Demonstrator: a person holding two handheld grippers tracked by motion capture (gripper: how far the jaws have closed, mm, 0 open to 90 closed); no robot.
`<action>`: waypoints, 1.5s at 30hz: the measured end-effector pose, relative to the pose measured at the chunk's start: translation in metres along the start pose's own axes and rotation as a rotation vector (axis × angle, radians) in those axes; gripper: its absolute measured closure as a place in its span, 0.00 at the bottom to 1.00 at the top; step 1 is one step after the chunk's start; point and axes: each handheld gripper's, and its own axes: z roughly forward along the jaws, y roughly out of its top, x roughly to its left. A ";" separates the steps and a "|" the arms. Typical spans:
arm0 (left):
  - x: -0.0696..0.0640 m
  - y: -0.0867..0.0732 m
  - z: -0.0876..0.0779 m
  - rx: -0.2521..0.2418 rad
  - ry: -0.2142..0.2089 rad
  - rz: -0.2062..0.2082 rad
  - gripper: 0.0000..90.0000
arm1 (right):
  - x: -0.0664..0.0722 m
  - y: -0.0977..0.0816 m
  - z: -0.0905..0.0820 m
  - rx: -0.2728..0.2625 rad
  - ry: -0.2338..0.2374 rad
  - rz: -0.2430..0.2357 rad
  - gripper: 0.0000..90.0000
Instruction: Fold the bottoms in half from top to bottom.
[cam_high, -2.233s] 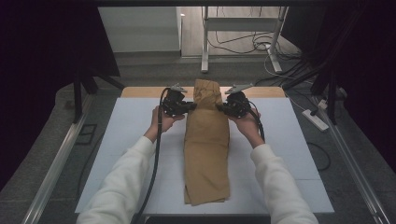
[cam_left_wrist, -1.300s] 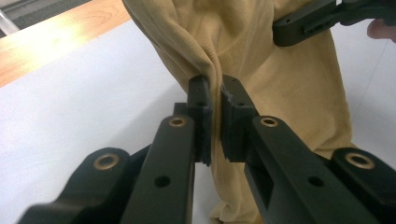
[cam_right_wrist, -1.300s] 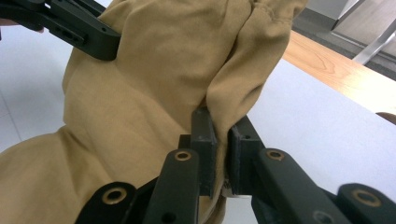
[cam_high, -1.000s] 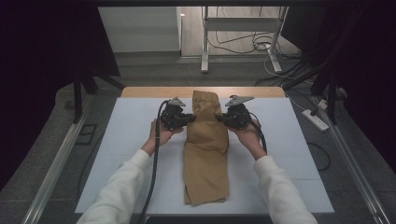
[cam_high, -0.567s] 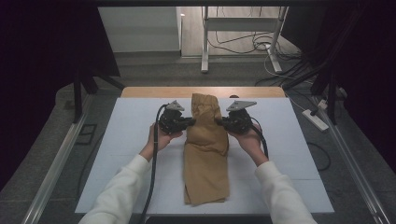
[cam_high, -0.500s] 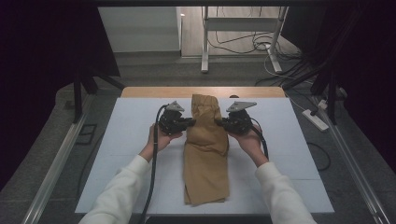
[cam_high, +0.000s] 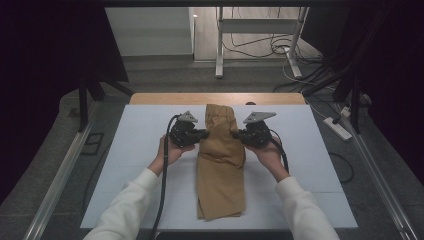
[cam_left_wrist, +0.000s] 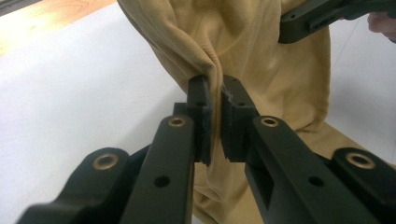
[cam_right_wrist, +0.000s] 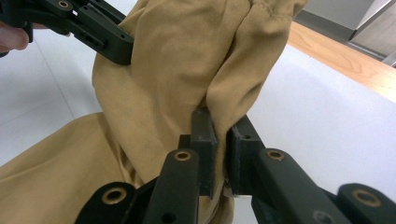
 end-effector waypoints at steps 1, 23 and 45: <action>-0.001 -0.001 0.000 0.001 0.000 -0.002 0.92 | 0.000 0.000 0.000 0.002 0.003 -0.001 0.92; -0.012 -0.017 -0.003 0.023 -0.018 -0.004 0.91 | 0.016 -0.014 -0.007 0.008 0.040 -0.007 0.92; -0.027 -0.036 -0.006 0.053 -0.026 0.002 0.90 | 0.036 -0.034 -0.015 -0.008 0.085 0.002 0.92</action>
